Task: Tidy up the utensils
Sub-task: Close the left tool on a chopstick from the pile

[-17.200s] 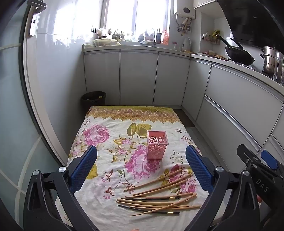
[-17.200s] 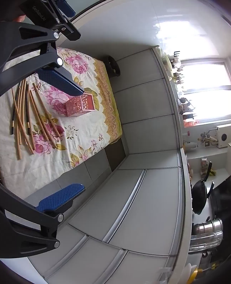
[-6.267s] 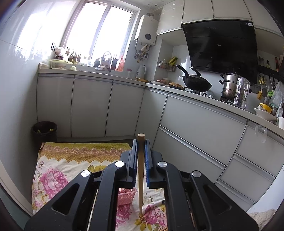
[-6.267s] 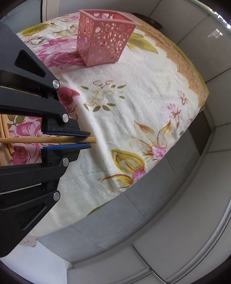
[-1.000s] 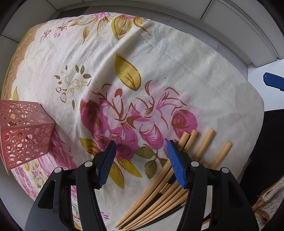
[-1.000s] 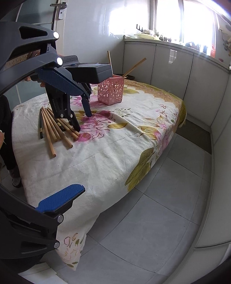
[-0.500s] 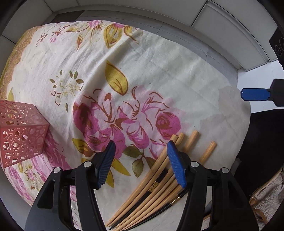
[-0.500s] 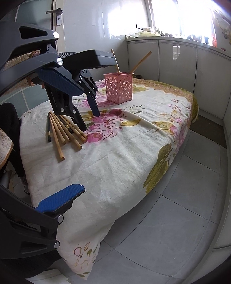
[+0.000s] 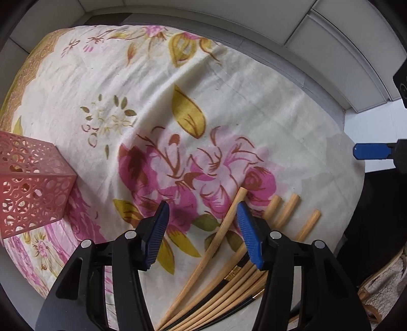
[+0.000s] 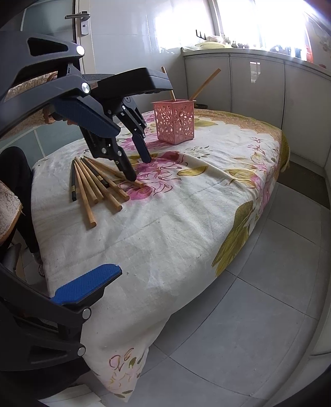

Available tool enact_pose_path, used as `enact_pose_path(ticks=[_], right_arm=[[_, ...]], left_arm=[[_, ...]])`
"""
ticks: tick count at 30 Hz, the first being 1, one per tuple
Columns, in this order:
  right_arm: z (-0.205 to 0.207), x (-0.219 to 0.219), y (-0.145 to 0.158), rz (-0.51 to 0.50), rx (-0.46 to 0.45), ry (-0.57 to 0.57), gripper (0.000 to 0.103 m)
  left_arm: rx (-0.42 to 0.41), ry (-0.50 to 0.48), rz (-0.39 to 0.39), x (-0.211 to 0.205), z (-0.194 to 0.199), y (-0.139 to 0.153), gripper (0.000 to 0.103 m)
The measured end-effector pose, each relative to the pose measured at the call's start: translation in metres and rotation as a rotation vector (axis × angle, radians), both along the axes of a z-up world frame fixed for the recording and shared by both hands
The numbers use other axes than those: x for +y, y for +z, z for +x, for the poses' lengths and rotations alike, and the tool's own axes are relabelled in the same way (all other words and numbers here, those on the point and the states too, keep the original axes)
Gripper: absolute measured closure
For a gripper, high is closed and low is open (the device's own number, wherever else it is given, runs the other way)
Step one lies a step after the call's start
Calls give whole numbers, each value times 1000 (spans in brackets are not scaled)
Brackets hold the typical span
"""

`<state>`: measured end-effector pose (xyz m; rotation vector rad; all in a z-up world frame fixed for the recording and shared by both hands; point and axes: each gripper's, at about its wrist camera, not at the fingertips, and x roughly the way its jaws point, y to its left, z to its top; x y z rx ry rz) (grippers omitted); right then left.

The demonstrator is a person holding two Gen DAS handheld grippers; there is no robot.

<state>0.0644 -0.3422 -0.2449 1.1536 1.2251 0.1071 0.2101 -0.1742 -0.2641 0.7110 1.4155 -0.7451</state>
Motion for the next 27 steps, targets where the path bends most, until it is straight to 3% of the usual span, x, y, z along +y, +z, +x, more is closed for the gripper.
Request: enact_pose_path(ticks=[7, 10, 13, 16, 22, 26, 27], right_arm=[[2, 3, -1, 4, 4, 9, 6], [2, 6, -1, 4, 11, 12, 6], [2, 7, -3, -5, 26, -4, 6], [3, 9, -6, 11, 42, -16, 7], [8, 29, -10, -50, 92, 47, 30], [5, 48, -15, -23, 157, 58, 36], [3, 55, -17, -13, 192, 54, 43]], left_arm=[[-4, -95, 40, -11, -25, -5, 53], [4, -86, 34, -18, -25, -3, 62], [-4, -85, 26, -20, -26, -1, 89], [-21, -76, 7, -20, -23, 6, 92], [-96, -20, -48, 11, -34, 20, 92], [-146, 38, -149, 45, -42, 54, 92], [-162, 47, -174, 54, -45, 65, 93]])
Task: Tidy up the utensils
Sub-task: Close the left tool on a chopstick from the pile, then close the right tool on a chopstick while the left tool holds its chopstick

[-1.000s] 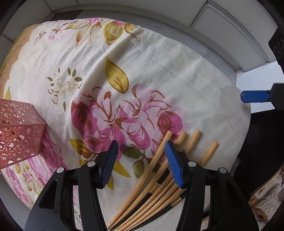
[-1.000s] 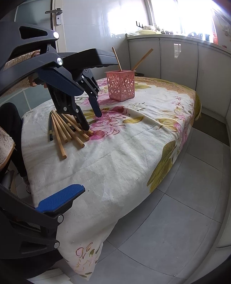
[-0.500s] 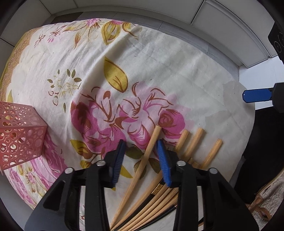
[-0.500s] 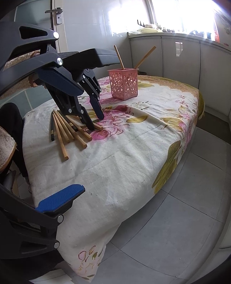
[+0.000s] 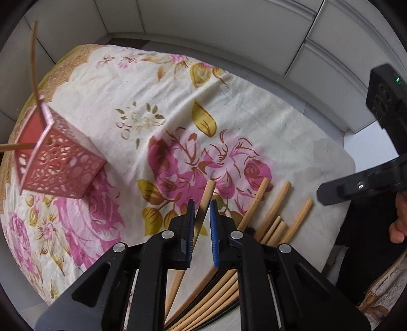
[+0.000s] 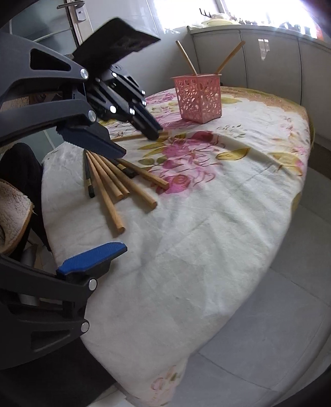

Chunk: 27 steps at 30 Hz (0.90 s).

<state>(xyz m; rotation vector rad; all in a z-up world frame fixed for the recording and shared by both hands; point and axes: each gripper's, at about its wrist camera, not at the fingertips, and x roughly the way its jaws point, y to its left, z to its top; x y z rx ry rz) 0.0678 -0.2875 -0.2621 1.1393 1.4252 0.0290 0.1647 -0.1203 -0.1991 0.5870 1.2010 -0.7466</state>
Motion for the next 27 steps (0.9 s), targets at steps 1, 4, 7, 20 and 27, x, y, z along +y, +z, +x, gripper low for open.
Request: enact_pose_path(ticks=[1, 4, 7, 20, 27], right_arm=[[-2, 6, -3, 8, 43, -12, 48], [-4, 21, -9, -8, 165, -54, 62], [-2, 23, -14, -50, 296, -145, 63], [35, 42, -6, -321, 541, -215, 65], [47, 41, 2, -402, 468, -175, 90]], left_arm=[[-19, 7, -26, 9, -5, 11, 93], [-81, 39, -96, 34, -13, 38, 93], [-135, 56, -145, 50, -21, 62, 93], [-206, 26, -236, 88, -53, 90, 94], [-176, 69, -243, 104, -48, 80, 94]])
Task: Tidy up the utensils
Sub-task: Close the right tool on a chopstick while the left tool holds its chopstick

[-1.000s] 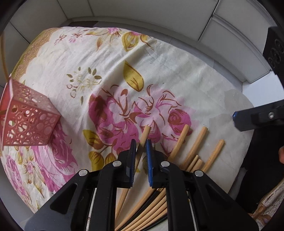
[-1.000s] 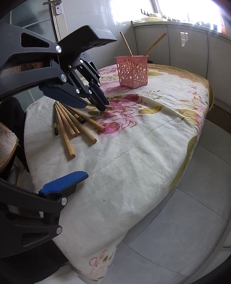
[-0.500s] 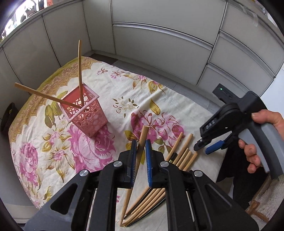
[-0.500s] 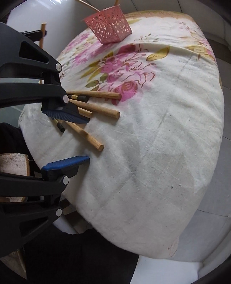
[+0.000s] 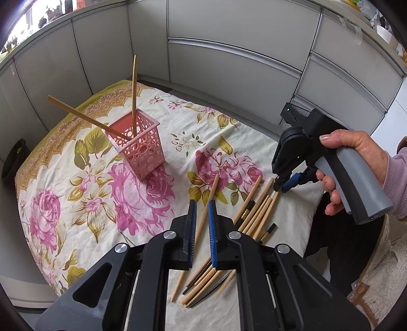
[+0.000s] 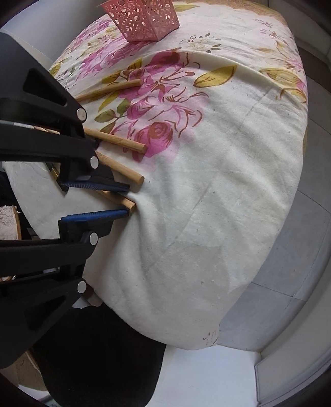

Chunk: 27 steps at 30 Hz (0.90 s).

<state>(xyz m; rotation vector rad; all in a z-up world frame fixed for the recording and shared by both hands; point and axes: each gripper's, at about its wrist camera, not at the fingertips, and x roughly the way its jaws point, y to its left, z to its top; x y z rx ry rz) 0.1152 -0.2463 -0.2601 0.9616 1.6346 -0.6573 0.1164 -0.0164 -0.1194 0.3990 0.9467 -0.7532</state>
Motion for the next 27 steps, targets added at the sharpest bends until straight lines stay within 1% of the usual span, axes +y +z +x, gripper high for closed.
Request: enact_pose_path(ticks=[2, 4, 7, 9, 14, 16, 17, 21, 22, 23, 27], right_arm=[[-2, -8, 1, 1, -22, 6, 94], [-3, -16, 3, -9, -38, 13, 94], [-8, -45, 2, -9, -51, 16, 94], [-10, -61, -1, 16, -64, 40, 94], [-9, -62, 2, 6, -93, 112, 94], [-10, -52, 1, -1, -111, 137, 94], [-12, -45, 1, 0, -121, 143, 94], [-20, -43, 3, 25, -157, 134, 94], [-24, -44, 3, 32, -163, 131, 94], [-24, -36, 1, 39, -168, 130, 94], [-30, -47, 2, 61, -176, 126, 94]], left_arm=[[20, 7, 3, -1, 4, -6, 94], [47, 8, 8, -5, 10, -14, 94], [100, -5, 41, -16, 20, -31, 94], [139, -16, 78, -28, 30, -46, 93], [211, -4, 147, -60, 57, -79, 93], [236, -19, 164, -72, 64, -87, 88], [245, -26, 176, -78, 66, -91, 84], [254, -43, 213, -96, 70, -101, 73], [254, -45, 221, -99, 71, -102, 72], [251, -44, 233, -100, 72, -104, 69], [277, -53, 251, -107, 74, -116, 69]])
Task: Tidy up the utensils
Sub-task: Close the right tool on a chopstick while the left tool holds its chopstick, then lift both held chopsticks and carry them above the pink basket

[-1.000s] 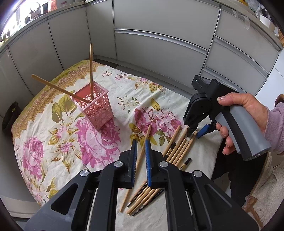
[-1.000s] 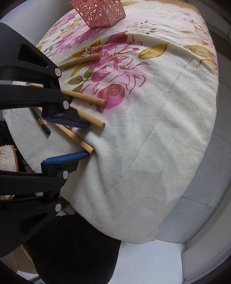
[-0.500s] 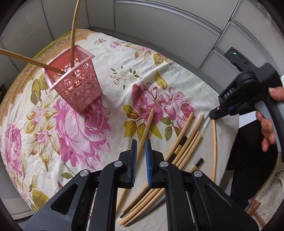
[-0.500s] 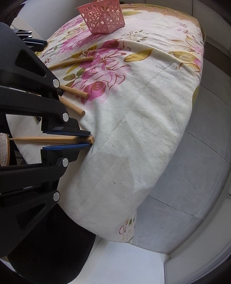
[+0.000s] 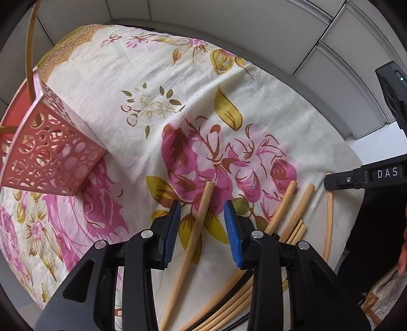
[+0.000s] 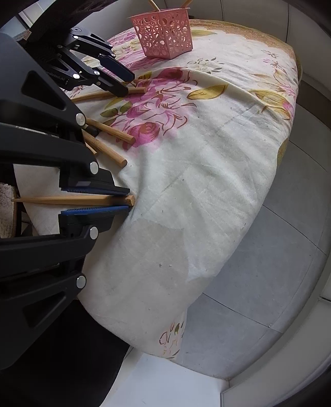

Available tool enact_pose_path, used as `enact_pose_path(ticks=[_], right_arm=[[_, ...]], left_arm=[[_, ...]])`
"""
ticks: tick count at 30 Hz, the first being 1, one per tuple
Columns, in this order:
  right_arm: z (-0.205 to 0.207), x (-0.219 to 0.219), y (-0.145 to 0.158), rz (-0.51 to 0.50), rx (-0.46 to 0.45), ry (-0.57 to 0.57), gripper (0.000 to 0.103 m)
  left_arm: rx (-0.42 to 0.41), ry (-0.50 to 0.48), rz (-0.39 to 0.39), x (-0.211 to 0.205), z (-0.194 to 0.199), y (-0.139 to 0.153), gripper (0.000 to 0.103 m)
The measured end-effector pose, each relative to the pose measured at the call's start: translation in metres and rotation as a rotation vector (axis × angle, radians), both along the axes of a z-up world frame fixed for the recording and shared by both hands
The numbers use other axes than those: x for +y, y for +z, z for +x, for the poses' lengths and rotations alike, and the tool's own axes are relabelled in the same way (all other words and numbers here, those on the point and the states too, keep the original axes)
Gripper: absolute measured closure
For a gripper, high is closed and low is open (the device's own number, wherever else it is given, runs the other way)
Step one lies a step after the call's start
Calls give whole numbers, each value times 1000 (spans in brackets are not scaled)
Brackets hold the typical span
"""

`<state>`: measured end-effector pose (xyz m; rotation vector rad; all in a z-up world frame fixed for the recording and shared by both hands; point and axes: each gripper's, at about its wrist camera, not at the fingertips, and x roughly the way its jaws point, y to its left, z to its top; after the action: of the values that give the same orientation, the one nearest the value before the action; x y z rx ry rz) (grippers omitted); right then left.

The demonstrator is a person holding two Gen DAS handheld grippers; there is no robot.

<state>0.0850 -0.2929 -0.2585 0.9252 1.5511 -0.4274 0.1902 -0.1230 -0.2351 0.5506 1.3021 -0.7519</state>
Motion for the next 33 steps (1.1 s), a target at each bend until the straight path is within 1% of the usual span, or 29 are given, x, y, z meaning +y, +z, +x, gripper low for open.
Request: enact_pose_path(ticks=[1, 3, 4, 5, 6, 9, 11, 13, 16, 19, 24, 26, 28, 33], right_arm=[[8, 6, -5, 1, 1, 0, 94], [8, 2, -6, 1, -2, 0, 94], [7, 2, -5, 1, -5, -1, 94], [5, 1, -5, 2, -7, -3, 94], [5, 1, -5, 1, -9, -3, 94], [3, 3, -3, 0, -17, -13, 94], [1, 3, -3, 5, -23, -24, 94], [-3, 2, -3, 24, -41, -36, 94], [-12, 0, -6, 67, -88, -51, 94], [-20, 6, -1, 57, -161, -28, 94], [-29, 28, 26, -14, -329, 63, 95], [-35, 39, 39, -48, -393, 114, 95], [-39, 50, 53, -83, -479, 177, 95], [-59, 74, 94, -180, -673, 301, 95]], left_arm=[[6, -5, 6, -1, -1, -4, 69], [-4, -23, 6, -3, -4, -5, 68], [-15, -13, 11, -3, -4, -6, 73], [-27, 7, 14, -1, -2, -6, 88], [-23, 26, 4, 1, -1, -6, 94], [-22, 55, -26, 10, -1, -7, 94], [-48, 68, -35, 17, -6, -2, 95], [-85, 86, -65, 29, -10, 11, 95], [-165, 125, -131, 56, -18, 44, 95], [-251, 194, -212, 85, -27, 81, 96], [-370, 320, -352, 117, -46, 138, 96], [-429, 359, -398, 124, -57, 155, 96], [-480, 390, -440, 136, -68, 168, 96], [-572, 458, -544, 158, -94, 197, 96]])
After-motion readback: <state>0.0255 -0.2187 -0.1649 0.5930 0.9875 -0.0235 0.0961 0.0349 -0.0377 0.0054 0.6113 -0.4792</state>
